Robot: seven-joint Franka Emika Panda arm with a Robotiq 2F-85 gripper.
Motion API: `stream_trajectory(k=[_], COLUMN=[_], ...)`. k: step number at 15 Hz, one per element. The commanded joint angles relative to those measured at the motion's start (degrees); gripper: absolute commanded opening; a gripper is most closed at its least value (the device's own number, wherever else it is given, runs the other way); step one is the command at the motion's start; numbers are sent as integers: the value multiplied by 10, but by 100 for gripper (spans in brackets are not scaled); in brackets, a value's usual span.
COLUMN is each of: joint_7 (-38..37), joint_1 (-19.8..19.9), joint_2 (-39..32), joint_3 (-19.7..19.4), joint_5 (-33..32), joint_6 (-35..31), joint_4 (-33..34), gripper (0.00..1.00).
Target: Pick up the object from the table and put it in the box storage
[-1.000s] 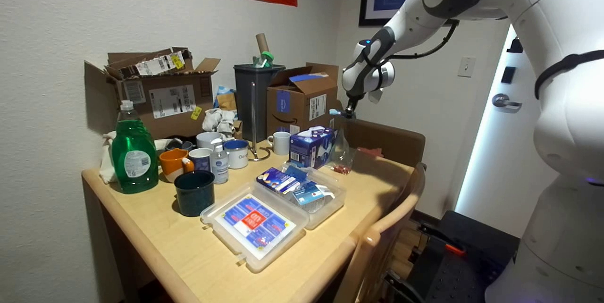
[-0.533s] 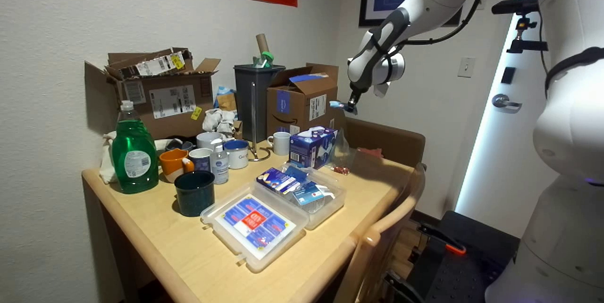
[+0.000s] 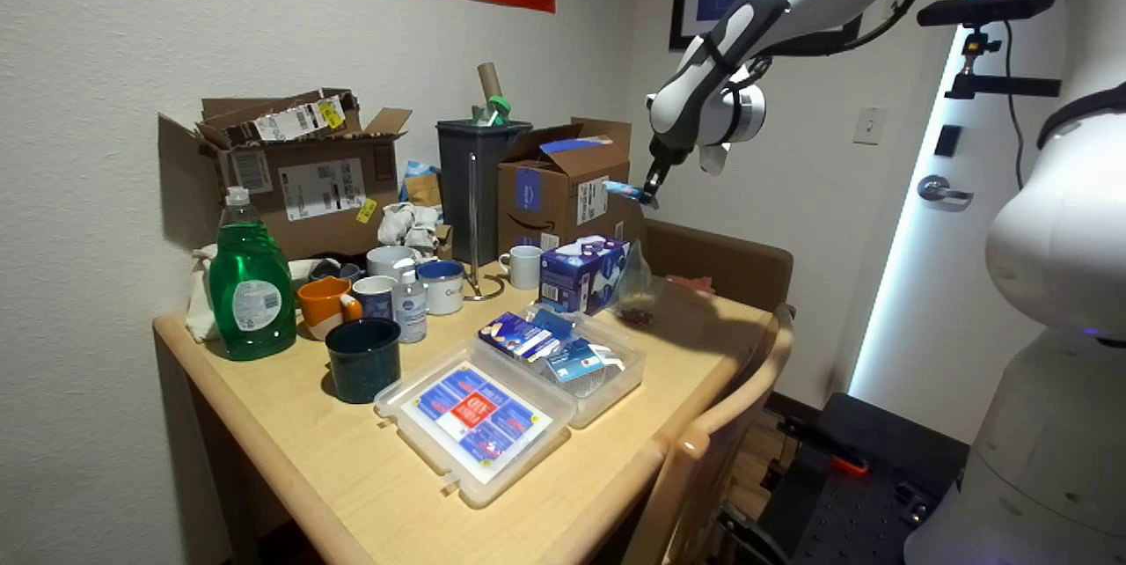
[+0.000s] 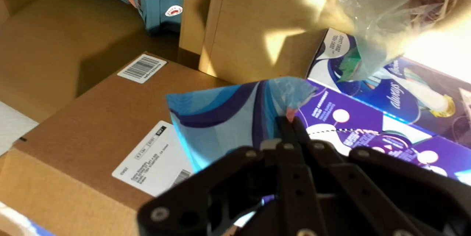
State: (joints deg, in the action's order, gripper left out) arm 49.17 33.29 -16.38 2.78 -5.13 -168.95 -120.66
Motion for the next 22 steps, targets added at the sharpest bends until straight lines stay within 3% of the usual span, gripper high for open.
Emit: stream_trajectory(k=[1,2,10,14,18,22], joint_7=[74,34,37,4,-24,-70], joint_1=[45,19,22,3,-79,-137], joint_2=[54,18,15,24,39,61], joint_3=[57,28,31,16,-57,-93], joint_5=[56,28,32,15,14,-21], joint_6=[-17,-1,-1,23,33,51], joint_4=[-58,-19,-21,-35,-59,-95], gripper=[0,0,0,0,0,0])
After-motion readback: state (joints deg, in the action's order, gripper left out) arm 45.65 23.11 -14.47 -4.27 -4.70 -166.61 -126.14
